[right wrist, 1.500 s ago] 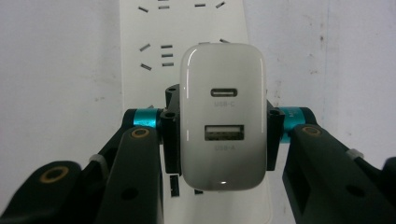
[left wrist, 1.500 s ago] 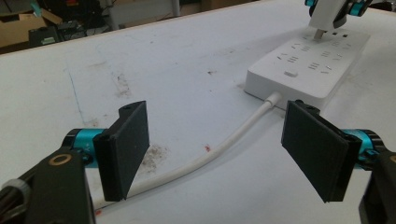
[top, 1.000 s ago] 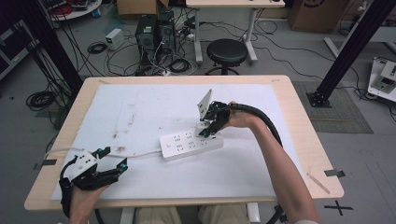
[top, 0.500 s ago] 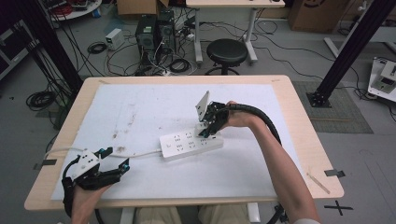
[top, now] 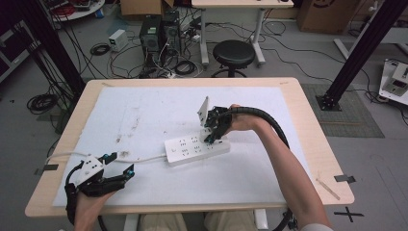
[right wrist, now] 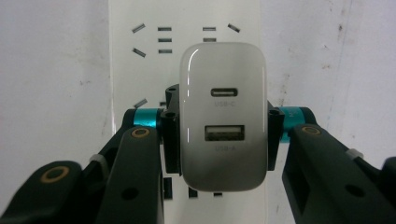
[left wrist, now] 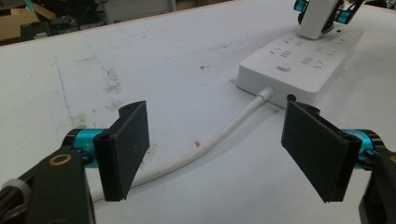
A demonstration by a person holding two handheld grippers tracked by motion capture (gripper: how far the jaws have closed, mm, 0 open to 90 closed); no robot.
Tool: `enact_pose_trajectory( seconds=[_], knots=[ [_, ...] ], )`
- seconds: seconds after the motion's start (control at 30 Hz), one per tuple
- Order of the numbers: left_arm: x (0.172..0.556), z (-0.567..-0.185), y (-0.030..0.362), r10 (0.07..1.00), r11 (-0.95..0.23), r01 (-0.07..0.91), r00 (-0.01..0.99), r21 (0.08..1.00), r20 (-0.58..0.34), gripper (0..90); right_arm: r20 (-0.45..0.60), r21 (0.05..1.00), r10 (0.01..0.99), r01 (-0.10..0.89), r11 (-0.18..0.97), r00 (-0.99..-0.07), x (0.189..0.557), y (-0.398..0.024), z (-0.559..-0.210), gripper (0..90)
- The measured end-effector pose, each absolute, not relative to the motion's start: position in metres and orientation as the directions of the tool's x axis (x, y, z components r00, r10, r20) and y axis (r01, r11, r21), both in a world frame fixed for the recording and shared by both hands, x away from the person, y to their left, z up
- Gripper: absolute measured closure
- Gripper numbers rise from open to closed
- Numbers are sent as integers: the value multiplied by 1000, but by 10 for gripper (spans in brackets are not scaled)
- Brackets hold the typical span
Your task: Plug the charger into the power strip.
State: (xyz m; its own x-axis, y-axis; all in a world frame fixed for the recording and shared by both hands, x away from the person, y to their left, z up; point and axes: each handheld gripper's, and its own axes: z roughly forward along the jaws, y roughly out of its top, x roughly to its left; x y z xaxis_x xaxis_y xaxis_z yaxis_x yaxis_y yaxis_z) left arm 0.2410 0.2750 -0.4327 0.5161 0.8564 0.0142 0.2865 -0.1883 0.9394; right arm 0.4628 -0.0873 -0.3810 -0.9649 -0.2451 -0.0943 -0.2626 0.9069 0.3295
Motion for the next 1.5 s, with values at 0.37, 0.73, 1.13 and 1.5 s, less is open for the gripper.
enact_pose_trajectory(
  seconds=[0.37, 0.73, 1.13, 1.5],
  knots=[
    [243, -430, 272, 852, -194, 292, 523, 936, 14, 234, -101, 366, -219, -241, 899, -970, 461, -92, -384, 637],
    [239, -431, 279, 862, -181, 303, 506, 936, 3, 234, -122, 342, -233, -262, 903, -965, 458, -88, -384, 639],
    [238, -431, 281, 868, -175, 308, 497, 935, -2, 234, -97, 413, -225, -245, 877, -970, 464, -97, -389, 638],
    [236, -432, 280, 869, -178, 312, 495, 933, 0, 234, -66, 390, -219, -227, 893, -974, 467, -92, -388, 638]
  ],
)
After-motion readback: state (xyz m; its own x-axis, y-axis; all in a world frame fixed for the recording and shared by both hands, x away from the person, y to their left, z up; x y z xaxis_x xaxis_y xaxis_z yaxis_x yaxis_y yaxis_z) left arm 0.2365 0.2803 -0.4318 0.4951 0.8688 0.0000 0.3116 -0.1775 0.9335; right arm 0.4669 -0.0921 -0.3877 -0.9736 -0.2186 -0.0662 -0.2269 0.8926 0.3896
